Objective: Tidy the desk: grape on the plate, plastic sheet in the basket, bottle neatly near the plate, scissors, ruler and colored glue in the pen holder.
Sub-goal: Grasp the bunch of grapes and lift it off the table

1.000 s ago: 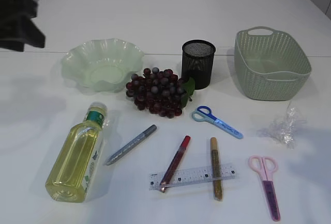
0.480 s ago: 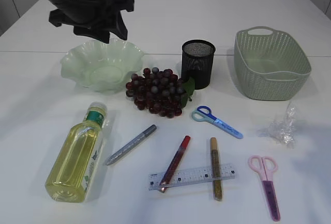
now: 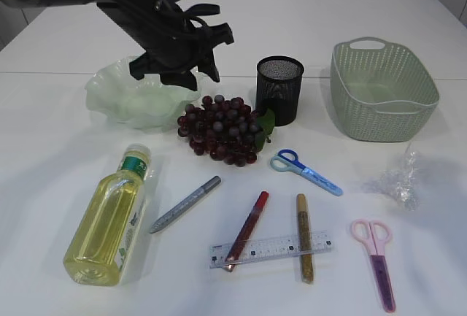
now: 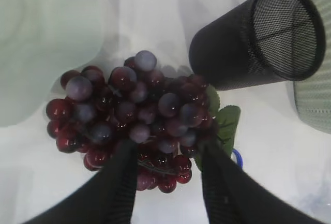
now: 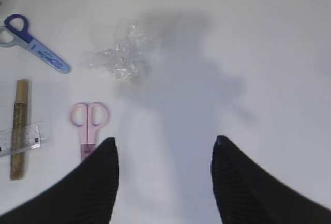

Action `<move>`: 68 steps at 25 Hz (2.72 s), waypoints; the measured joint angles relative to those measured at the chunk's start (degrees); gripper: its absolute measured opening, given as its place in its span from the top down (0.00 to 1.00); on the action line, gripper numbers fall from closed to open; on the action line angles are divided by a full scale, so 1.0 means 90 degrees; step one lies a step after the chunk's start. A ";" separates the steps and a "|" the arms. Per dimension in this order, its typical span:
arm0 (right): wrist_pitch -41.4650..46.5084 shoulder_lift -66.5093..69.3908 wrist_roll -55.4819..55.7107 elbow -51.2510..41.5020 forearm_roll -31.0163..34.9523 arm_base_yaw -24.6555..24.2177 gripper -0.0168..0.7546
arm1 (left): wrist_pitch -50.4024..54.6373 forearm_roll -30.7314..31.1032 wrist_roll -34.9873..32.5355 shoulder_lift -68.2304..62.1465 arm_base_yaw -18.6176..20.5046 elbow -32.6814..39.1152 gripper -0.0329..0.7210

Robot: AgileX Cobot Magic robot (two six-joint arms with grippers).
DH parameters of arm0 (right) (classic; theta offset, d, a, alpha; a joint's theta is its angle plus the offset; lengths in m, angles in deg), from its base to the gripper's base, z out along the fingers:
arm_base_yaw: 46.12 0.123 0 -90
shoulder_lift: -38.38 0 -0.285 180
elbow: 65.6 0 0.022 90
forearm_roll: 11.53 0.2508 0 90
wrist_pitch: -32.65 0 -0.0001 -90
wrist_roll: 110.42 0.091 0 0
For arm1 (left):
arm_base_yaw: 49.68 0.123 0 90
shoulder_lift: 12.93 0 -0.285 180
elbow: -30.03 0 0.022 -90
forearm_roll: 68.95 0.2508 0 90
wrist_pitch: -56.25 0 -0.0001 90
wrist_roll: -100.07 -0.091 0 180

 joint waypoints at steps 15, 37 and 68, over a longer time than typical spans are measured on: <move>-0.0011 0.0450 -0.0025 0.0063 0.0377 0.0000 0.39 | -0.1187 -0.1170 0.0918 -0.0531 0.0000 -0.0049 0.29; 0.0028 0.0450 -0.0037 0.0063 0.0544 0.0000 0.39 | -0.1318 -0.1282 0.2935 -0.1240 0.0000 -0.0049 0.27; 0.0028 0.0450 -0.0049 0.0072 0.0557 0.0000 0.39 | -0.1576 -0.1389 0.2963 -0.1473 0.0000 -0.0110 0.83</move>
